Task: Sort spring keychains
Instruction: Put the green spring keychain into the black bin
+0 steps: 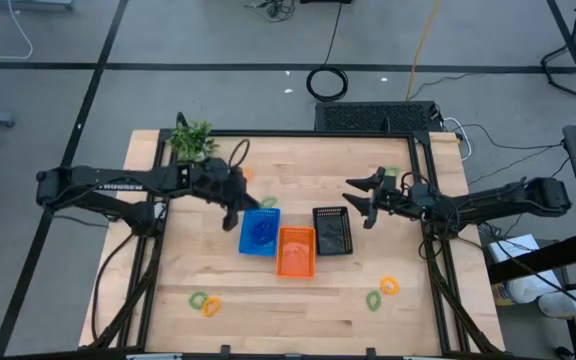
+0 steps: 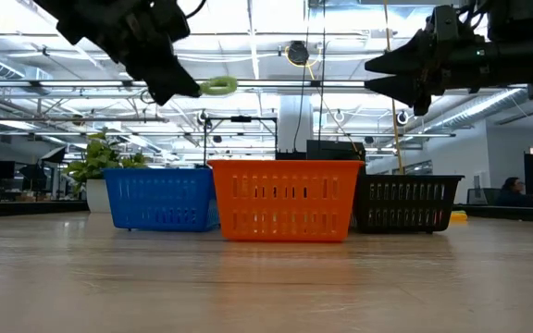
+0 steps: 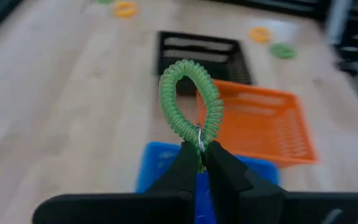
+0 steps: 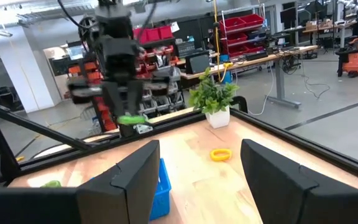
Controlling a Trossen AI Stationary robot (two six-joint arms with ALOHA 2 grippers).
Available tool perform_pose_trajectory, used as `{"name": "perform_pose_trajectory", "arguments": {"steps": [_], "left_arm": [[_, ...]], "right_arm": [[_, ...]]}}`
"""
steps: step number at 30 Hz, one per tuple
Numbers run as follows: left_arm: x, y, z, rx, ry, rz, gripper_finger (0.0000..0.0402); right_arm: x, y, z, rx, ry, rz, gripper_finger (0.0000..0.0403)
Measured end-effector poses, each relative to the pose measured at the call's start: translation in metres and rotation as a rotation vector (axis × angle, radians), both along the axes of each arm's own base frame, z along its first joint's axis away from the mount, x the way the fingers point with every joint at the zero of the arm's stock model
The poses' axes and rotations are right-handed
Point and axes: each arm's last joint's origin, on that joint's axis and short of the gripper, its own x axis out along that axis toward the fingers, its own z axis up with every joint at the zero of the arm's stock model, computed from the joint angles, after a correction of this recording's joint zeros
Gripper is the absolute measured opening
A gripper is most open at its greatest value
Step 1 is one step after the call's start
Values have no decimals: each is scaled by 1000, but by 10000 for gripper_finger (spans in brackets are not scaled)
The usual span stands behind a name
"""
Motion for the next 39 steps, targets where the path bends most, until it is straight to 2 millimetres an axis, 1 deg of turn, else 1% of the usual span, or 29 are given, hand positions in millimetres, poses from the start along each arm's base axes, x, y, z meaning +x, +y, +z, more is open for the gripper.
{"name": "perform_pose_trajectory", "arguments": {"steps": [2,5,8,12,17,19,23,26,30,34,39], "left_arm": [[1,-6,1,-4,-13,-35,17],[3,-12,1,-5,-14,-41,22],[3,-16,1,-19,-12,-45,18],[5,-21,3,-33,-37,-55,16],[7,-26,6,-78,-61,-80,24],[7,-28,7,-130,-62,-103,24],[8,-28,8,-201,-63,-64,15],[7,-28,8,-203,-59,-58,15],[7,-27,8,-193,-61,-58,24],[7,-27,8,-186,-62,-60,17],[7,-26,8,-186,-62,-56,16]], "right_arm": [[3,0,-2,0,0,0,212],[10,0,-6,0,7,3,212],[27,1,-7,-41,57,13,212],[62,7,-3,-142,129,41,212],[111,13,4,-342,189,61,212],[126,15,5,-415,206,64,212],[150,21,10,-525,210,75,212],[162,29,10,-566,223,111,212],[173,39,8,-566,213,158,212],[178,44,4,-570,216,185,212],[180,44,6,-570,206,181,212]]}}
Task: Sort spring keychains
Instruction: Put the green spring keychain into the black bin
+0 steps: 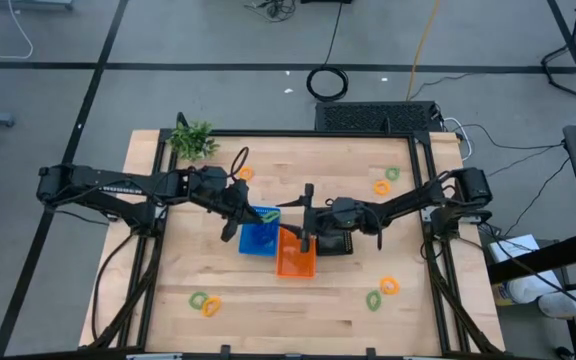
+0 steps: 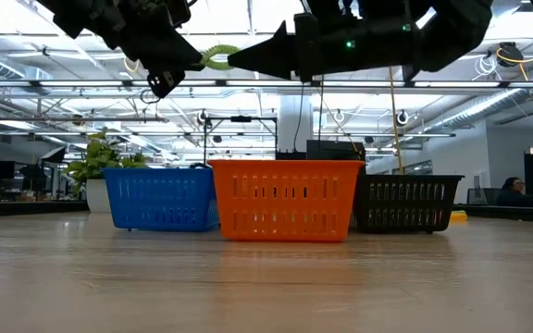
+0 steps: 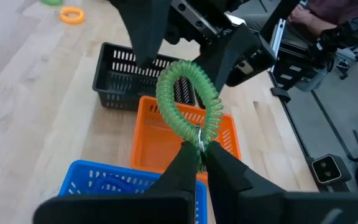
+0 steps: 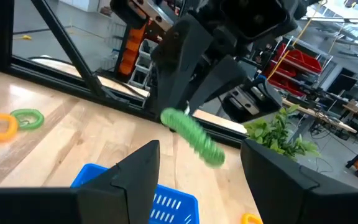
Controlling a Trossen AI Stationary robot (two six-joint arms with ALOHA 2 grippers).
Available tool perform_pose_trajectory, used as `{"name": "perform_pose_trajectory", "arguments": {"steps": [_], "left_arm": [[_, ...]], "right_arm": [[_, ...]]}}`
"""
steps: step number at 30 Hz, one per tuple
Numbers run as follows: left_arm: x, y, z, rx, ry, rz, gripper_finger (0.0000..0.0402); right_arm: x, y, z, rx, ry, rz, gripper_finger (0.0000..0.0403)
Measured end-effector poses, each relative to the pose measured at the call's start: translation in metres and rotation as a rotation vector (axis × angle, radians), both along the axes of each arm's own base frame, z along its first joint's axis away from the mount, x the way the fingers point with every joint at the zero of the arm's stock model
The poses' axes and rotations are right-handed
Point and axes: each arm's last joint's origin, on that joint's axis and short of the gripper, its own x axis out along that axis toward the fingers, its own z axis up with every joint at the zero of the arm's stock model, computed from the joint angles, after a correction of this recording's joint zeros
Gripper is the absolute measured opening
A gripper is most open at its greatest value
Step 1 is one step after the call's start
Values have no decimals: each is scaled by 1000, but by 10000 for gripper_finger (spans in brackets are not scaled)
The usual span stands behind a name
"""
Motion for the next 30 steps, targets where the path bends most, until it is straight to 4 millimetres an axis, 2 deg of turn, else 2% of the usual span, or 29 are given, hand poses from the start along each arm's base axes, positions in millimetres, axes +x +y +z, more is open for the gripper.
{"name": "perform_pose_trajectory", "arguments": {"steps": [7,11,24,30], "left_arm": [[0,0,0,-1,1,0,23],[0,0,0,-1,1,0,16],[0,0,0,-4,3,11,31],[0,0,0,-11,5,13,32]], "right_arm": [[0,-1,0,-1,0,0,211],[0,-1,0,-1,-1,1,192],[0,-7,3,-2,-35,35,67],[1,-8,2,-5,-26,124,9]]}}
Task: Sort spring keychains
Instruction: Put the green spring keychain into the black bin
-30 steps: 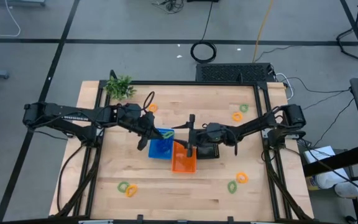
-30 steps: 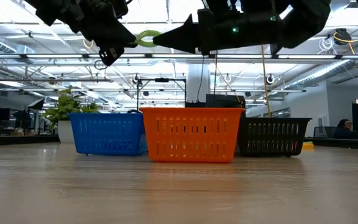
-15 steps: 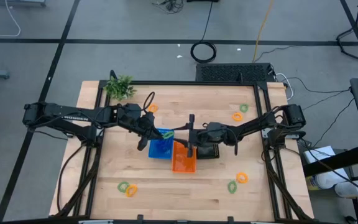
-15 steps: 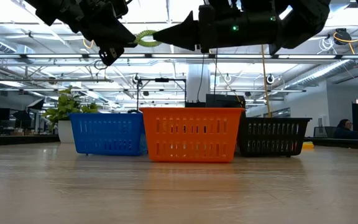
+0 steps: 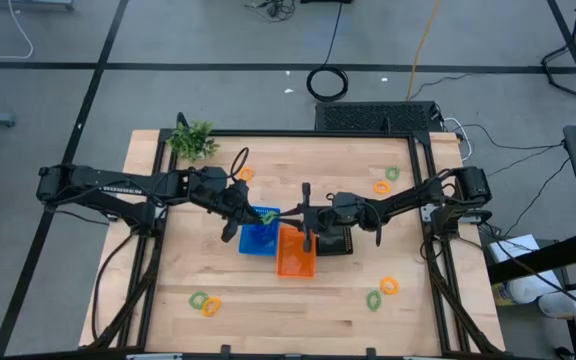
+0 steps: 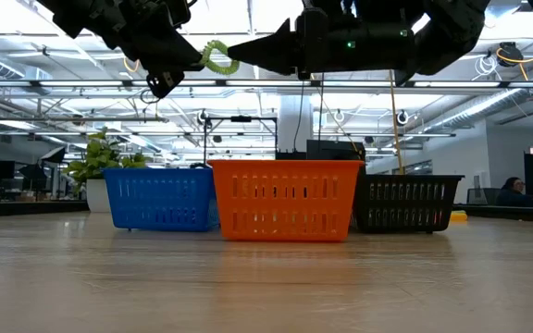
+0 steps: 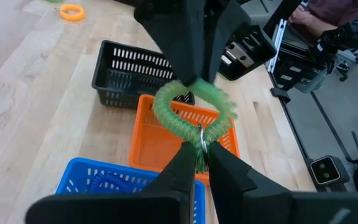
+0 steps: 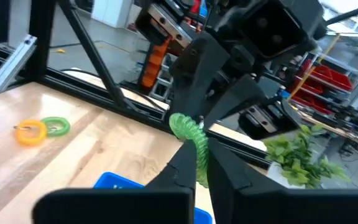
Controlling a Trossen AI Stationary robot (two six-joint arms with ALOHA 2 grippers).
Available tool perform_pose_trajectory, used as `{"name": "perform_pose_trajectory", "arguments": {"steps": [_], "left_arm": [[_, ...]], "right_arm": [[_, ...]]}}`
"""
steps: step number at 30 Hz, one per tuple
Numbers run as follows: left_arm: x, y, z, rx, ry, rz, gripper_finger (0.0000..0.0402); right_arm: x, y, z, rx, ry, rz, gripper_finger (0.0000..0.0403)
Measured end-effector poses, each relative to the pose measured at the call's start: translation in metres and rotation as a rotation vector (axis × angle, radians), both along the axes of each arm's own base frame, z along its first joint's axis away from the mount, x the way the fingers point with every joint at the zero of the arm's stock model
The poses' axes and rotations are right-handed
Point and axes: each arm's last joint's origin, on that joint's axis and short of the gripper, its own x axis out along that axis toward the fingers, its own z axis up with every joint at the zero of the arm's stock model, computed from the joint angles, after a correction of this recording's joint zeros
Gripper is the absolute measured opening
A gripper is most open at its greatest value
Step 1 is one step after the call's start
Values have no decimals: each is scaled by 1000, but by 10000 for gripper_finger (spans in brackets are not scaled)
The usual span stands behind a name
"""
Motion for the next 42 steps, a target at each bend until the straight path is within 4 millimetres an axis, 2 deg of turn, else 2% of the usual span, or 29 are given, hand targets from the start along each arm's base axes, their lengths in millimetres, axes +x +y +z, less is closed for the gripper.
{"name": "perform_pose_trajectory", "arguments": {"steps": [15,21,33,38,42], "left_arm": [[0,0,0,7,-2,-4,33],[0,0,0,7,-6,-3,37],[2,0,5,11,-57,-3,101],[4,-1,8,11,-98,-15,124],[4,-1,10,32,-119,-24,159]], "right_arm": [[0,0,-1,3,7,1,1],[-4,5,11,11,-24,17,1],[-15,18,18,10,71,50,0],[-15,18,20,32,71,47,0],[-15,18,19,34,72,45,0]]}}
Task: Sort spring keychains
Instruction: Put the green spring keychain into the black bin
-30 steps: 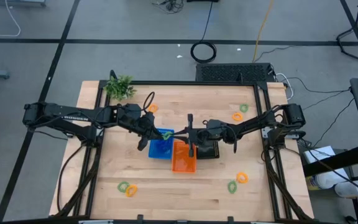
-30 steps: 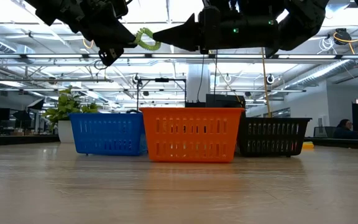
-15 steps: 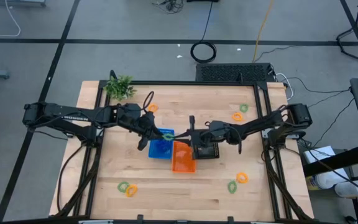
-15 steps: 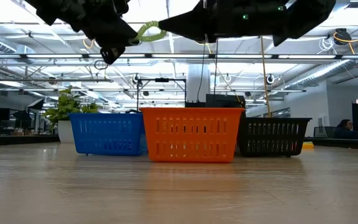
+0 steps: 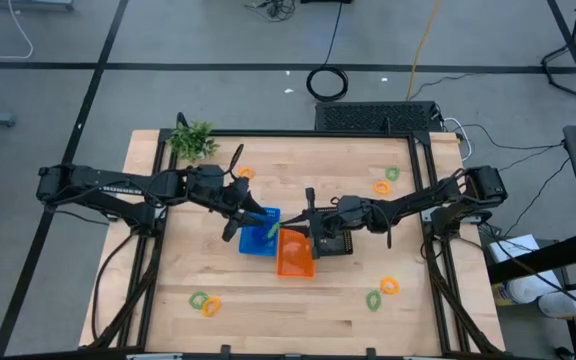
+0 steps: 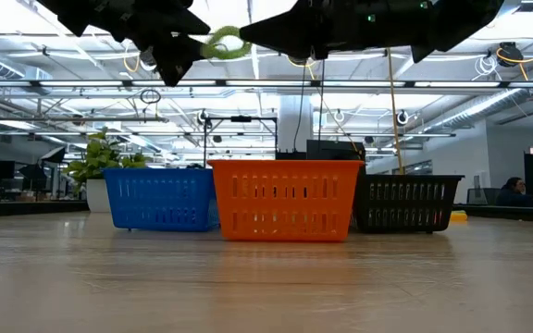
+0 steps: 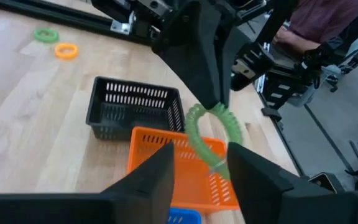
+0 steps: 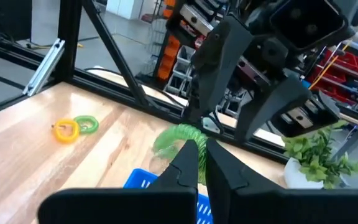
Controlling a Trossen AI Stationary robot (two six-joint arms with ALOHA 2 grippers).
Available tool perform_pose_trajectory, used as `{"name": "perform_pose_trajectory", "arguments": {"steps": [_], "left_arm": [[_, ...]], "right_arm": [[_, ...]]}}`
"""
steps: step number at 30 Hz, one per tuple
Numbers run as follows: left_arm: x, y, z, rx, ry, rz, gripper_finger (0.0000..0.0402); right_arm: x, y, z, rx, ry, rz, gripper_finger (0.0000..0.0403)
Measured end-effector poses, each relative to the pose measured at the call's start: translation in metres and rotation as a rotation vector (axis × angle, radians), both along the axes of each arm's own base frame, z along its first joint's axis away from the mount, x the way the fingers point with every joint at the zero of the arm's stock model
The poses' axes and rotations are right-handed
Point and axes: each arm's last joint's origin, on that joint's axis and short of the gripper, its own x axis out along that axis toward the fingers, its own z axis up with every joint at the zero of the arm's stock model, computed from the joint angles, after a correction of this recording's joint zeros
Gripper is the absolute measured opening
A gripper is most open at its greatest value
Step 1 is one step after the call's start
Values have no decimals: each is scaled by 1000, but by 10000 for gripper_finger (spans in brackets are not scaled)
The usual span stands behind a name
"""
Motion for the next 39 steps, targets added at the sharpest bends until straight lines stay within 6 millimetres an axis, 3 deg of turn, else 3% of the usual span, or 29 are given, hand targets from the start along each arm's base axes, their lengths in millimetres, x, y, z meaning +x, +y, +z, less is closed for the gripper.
{"name": "perform_pose_trajectory", "arguments": {"steps": [7,13,20,25,32,39], "left_arm": [[1,0,2,33,-32,-11,239],[1,6,2,53,-33,12,273],[0,11,2,57,-34,32,277],[0,11,2,56,-34,32,274],[0,11,2,50,-34,34,274],[0,11,2,49,-34,34,274]], "right_arm": [[0,-1,-1,-5,18,-26,0],[-13,-2,11,58,91,-34,0],[-42,3,34,141,196,-35,0],[-66,6,46,171,267,-138,0],[-91,5,46,253,393,-296,0],[-98,4,38,328,485,-351,0]]}}
